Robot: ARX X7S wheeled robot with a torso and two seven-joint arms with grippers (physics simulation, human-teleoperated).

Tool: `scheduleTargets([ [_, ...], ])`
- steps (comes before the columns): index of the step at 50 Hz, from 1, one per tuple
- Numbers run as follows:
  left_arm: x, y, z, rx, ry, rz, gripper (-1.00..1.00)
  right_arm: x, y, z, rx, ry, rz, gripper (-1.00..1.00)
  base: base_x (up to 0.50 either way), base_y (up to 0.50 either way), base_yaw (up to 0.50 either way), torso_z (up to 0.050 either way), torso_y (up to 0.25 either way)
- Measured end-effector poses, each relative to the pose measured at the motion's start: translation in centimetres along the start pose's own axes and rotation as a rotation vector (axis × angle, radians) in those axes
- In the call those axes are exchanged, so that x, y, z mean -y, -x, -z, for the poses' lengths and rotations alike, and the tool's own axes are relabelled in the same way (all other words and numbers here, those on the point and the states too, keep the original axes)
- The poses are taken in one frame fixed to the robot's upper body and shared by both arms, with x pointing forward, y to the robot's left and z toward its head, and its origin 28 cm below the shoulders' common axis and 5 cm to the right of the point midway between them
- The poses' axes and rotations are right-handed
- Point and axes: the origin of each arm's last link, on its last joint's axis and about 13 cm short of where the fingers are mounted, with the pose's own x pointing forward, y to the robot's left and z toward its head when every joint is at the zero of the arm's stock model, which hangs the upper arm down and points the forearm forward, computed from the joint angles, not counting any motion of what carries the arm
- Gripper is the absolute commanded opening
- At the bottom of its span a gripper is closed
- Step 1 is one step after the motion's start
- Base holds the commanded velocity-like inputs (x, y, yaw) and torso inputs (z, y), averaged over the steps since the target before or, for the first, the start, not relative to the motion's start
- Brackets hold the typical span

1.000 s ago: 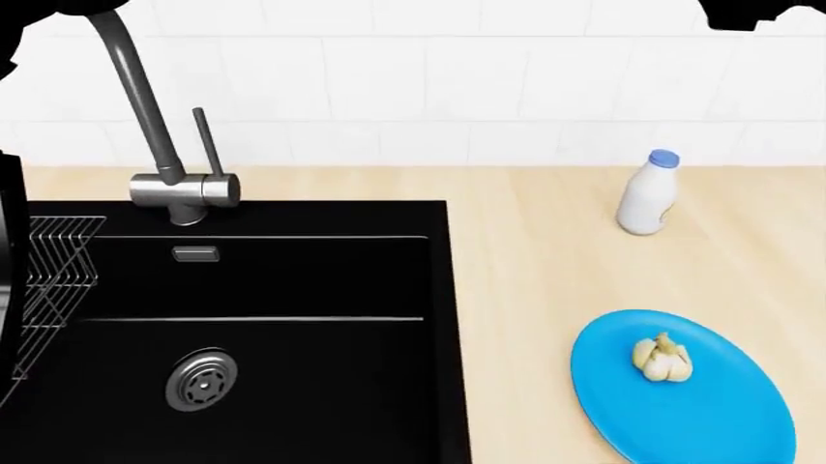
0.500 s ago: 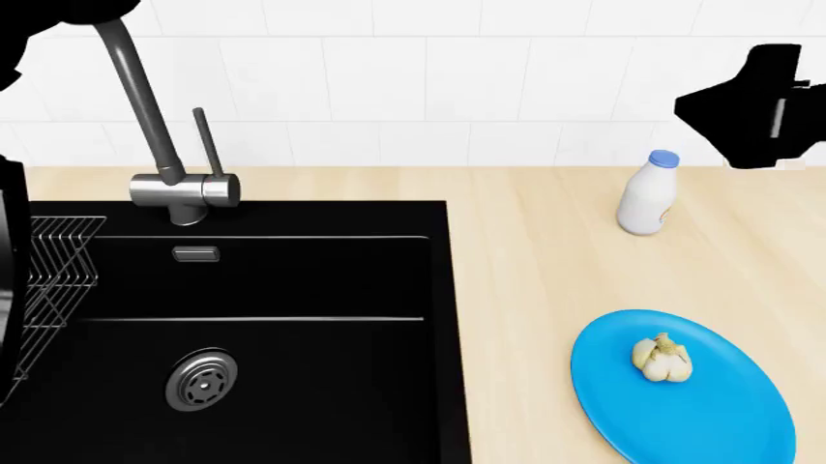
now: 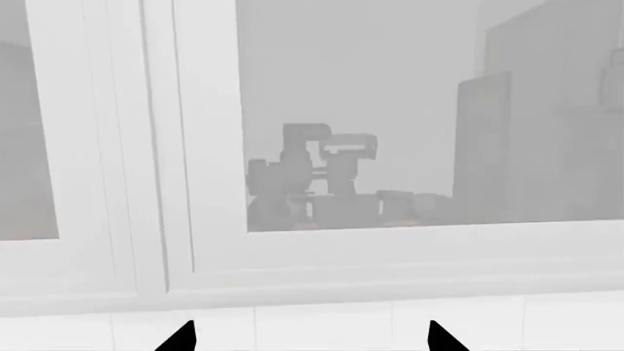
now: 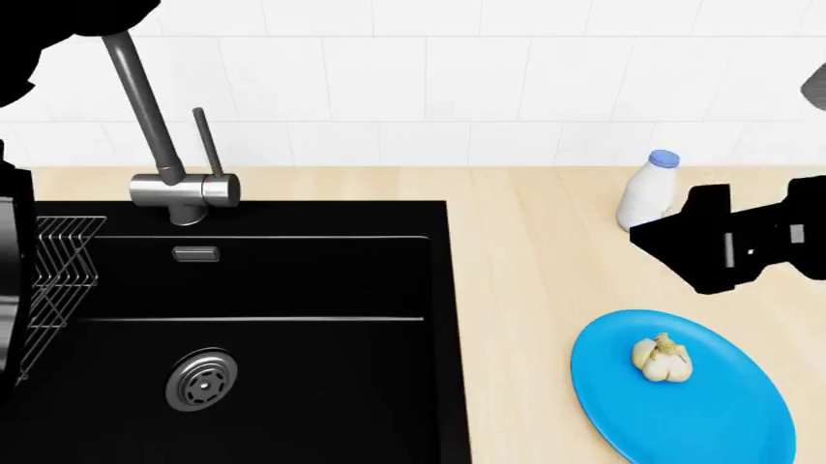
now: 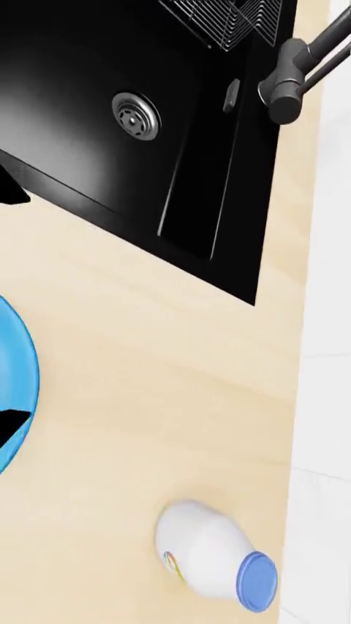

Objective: Pick the ginger from the counter and place it in the sink. Then turn on the sink faucet.

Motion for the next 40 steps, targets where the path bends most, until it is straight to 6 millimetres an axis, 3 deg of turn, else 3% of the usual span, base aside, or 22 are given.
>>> scheduleTargets([
  [40, 0.1, -0.2, 0.5, -0.011, -0.006, -0.001, 1.0, 1.5, -1.9, 2.8, -0.161, 0.069, 0.071, 1.0, 0.0, 0.0, 0.0, 0.0, 0.0],
])
